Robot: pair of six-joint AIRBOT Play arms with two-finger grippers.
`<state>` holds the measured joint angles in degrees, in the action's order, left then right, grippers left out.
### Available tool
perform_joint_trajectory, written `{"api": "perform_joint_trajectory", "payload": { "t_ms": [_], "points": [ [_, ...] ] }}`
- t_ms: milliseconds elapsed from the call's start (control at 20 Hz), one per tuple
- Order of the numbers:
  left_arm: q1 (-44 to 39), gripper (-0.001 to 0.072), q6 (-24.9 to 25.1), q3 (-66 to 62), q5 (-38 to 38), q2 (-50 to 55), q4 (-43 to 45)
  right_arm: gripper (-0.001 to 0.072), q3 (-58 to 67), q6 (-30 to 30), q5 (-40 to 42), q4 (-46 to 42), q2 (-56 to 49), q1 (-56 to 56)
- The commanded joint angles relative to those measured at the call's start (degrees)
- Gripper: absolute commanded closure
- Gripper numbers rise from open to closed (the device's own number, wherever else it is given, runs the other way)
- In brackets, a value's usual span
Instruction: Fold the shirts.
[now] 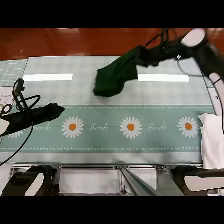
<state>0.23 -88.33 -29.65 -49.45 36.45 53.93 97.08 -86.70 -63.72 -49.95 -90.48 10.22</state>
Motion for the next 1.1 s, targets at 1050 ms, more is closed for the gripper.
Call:
{"api": "perform_joint_trajectory", "payload": {
  "t_ms": [1050],
  "points": [
    [0.07, 0.0691, 1.57, 0.02, 9.51, 0.04, 0.04, 0.0691, 16.55, -11.76, -42.36, -12.7, 13.9, -59.41]
  ]
}}
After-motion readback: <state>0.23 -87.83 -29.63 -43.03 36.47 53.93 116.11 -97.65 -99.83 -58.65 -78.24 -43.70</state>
